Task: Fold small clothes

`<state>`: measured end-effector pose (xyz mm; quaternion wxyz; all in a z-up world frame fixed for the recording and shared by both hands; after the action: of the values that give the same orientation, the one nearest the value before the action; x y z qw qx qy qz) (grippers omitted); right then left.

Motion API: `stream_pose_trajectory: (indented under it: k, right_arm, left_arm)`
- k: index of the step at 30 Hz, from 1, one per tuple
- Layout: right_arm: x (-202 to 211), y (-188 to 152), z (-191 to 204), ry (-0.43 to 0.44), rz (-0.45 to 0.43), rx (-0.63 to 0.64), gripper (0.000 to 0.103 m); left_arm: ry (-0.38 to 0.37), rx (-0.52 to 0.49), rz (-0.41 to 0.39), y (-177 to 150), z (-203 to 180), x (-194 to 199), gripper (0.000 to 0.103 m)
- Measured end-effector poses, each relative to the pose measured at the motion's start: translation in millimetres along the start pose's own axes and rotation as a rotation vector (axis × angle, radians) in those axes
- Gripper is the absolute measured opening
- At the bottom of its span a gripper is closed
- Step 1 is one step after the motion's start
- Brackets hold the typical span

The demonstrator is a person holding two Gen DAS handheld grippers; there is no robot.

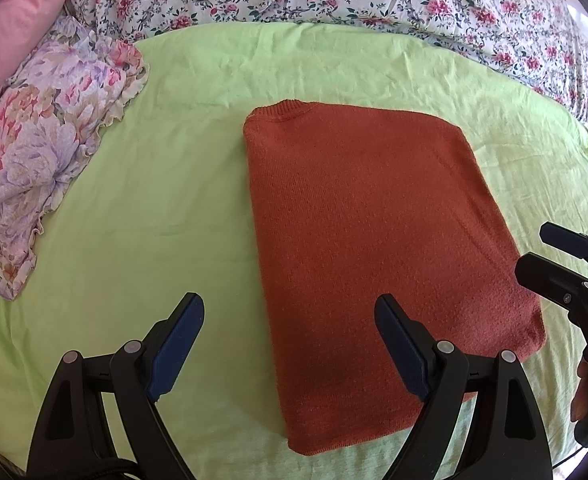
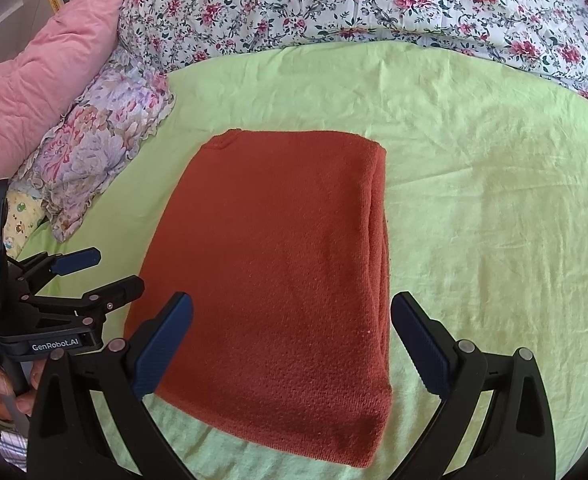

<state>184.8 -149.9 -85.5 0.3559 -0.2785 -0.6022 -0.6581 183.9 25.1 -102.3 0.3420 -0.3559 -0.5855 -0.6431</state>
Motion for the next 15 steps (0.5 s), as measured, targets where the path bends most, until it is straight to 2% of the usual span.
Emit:
stream_pose_trajectory:
  k: [15]
  right_arm:
    - [0.0,4.5,-3.9,-0.006,-0.004,-0.005,0.099]
  left_arm:
    - [0.016,0.004,-0.001,6.4,2.4,-2.9,0.087]
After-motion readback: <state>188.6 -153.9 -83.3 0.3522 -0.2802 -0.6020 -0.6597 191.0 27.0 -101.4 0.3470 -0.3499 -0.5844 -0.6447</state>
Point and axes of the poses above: each gripper's, at about its wrist camera, not at the fingertips, and x roughly against the way its jaws point, z to its left, y to its top, the point moved 10 cm from there along -x, roughly the way its jaws point, and after that the axes turned 3 degrees about -z, right-handed, at the moved point
